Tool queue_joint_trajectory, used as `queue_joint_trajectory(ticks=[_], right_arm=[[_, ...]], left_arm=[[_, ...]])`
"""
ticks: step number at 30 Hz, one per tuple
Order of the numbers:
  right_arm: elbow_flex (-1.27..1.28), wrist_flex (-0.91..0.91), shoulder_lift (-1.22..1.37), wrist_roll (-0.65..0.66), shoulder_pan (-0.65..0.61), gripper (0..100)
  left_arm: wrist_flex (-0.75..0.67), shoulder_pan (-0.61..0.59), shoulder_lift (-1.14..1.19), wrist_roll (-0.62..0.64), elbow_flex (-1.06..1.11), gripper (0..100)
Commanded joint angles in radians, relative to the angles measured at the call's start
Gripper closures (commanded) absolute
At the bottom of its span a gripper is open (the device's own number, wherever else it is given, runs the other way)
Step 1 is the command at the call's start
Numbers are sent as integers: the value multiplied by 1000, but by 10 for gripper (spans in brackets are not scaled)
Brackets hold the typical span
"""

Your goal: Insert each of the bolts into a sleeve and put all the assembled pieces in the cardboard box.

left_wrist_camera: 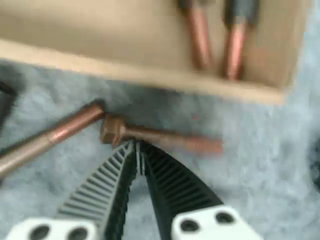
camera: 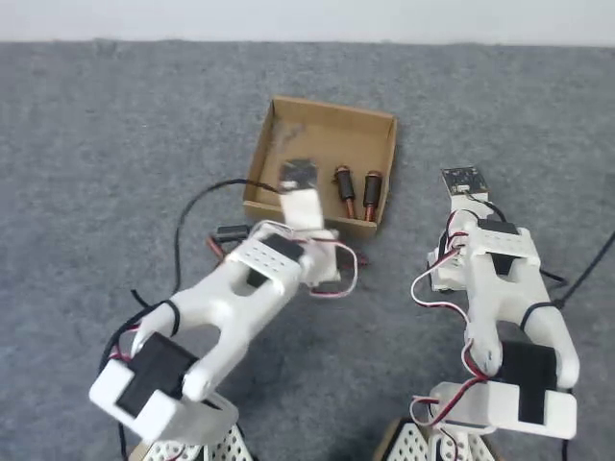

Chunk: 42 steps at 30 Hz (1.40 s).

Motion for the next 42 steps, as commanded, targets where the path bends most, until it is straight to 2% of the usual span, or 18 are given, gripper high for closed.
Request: queue_joint_trajectory(ticks=[1, 13, 20, 23, 29, 42], right_arm=[[-48, -7, -5, -3, 16, 991], [-48, -7, -5, -3, 16, 991], [-48, -7, -5, -2, 15, 991], [-48, -7, -5, -2, 15, 991], [-48, -7, -5, -2, 15, 991], [-48, -7, -5, -2, 15, 991]], left_arm=[[-28, -34, -9, 29, -44, 990], [66, 75, -236, 31, -8, 980], [48, 38, -175, 77, -5, 806], [40, 37, -118, 87, -18, 818], [9, -20, 0, 86, -79, 909], [43, -43, 141, 86, -194, 917]])
